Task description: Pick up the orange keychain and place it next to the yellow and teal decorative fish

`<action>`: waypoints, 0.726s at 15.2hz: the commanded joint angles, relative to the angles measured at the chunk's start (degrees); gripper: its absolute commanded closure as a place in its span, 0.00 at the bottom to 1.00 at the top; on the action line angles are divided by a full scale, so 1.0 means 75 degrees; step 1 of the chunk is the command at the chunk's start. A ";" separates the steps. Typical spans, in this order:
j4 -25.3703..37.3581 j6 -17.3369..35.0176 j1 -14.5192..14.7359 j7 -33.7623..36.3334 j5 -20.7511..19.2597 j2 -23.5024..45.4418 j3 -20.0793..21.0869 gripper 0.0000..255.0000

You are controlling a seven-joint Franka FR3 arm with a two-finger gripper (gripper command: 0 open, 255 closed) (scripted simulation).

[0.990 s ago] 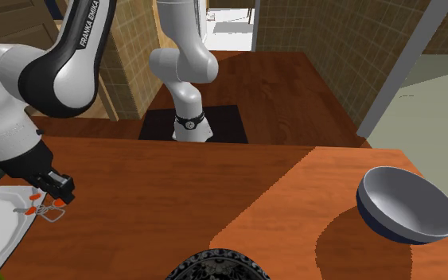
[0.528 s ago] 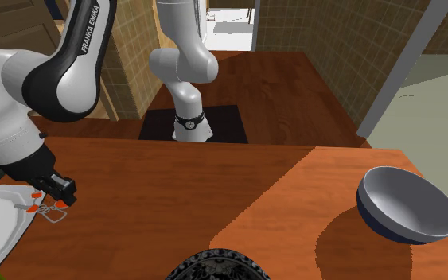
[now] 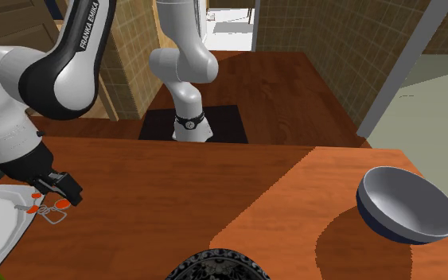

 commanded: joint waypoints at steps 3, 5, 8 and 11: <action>0.0369 -0.0848 0.0001 0.0069 -0.0108 -0.0484 0.0009 0.00; 0.0368 -0.0848 0.0001 0.0069 -0.0108 -0.0485 0.0010 0.00; 0.0369 -0.0848 0.0001 0.0069 -0.0108 -0.0484 0.0010 0.00; 0.0368 -0.0846 0.0001 0.0069 -0.0107 -0.0483 0.0010 0.00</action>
